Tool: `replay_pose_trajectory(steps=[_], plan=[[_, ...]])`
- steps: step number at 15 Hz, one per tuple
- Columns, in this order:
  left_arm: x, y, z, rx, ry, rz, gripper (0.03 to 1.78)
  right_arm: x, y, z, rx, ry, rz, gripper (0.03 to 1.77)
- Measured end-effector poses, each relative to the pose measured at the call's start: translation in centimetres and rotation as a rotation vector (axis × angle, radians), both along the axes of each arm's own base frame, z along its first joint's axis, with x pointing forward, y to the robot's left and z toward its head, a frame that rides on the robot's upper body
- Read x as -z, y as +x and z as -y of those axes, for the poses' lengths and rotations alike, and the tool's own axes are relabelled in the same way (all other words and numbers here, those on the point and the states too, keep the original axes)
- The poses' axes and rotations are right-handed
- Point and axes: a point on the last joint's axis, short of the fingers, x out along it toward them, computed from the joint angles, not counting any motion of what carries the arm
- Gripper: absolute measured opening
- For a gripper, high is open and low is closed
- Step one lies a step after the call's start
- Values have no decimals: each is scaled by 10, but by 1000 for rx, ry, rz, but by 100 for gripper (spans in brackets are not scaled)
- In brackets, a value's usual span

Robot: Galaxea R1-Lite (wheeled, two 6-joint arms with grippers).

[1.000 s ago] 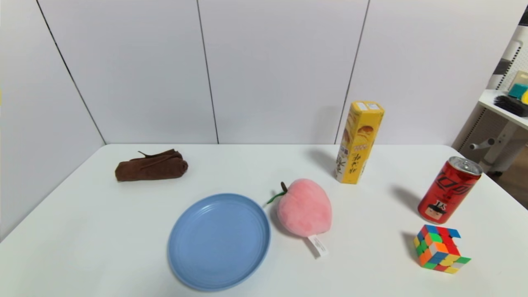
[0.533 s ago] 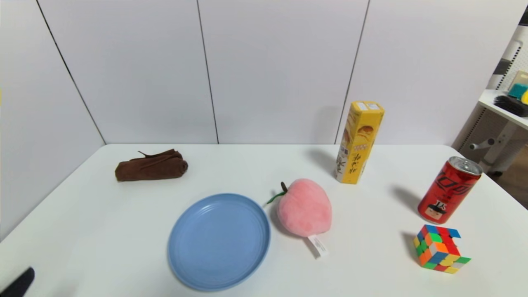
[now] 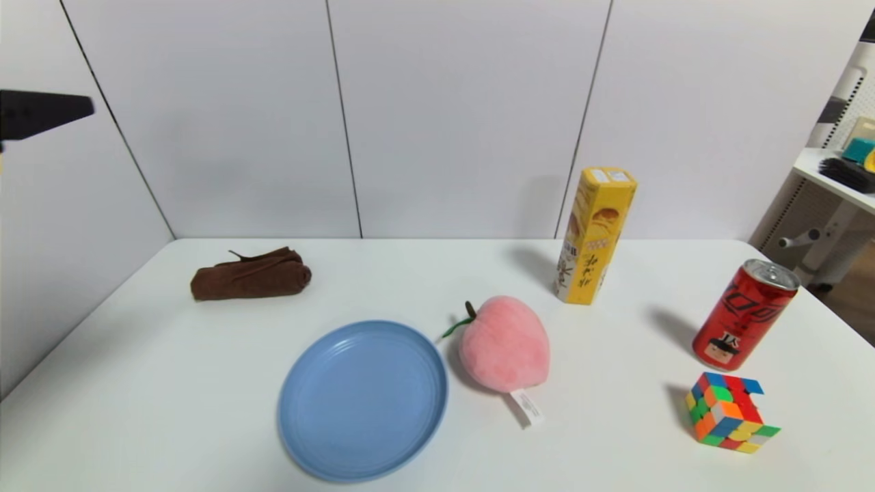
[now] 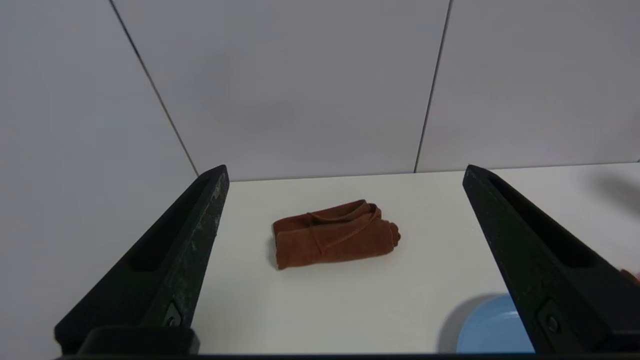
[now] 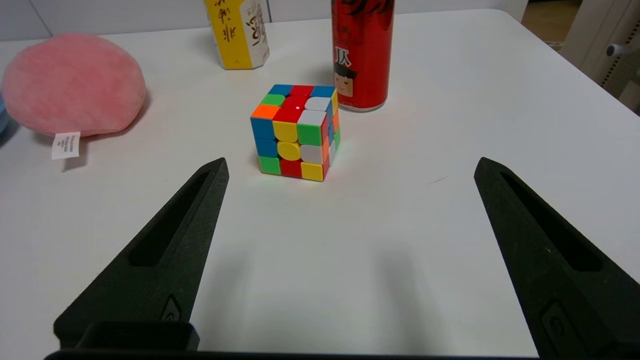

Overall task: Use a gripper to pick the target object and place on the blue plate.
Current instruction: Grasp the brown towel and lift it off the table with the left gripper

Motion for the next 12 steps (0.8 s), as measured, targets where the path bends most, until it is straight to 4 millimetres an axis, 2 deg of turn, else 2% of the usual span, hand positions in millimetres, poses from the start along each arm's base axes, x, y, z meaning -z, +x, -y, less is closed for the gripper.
replay_pose_trajectory(steps=[3, 6, 8, 12], plan=[[-5, 80, -8, 71, 40, -88, 169, 0, 0, 0, 0, 0, 0, 170], [17, 146, -30, 274, 136, -159, 169, 0, 0, 0, 0, 0, 0, 170], [43, 179, -48, 459, 179, -184, 169, 0, 0, 0, 0, 0, 0, 170], [103, 220, -77, 765, 239, -168, 169, 0, 0, 0, 0, 0, 0, 170]])
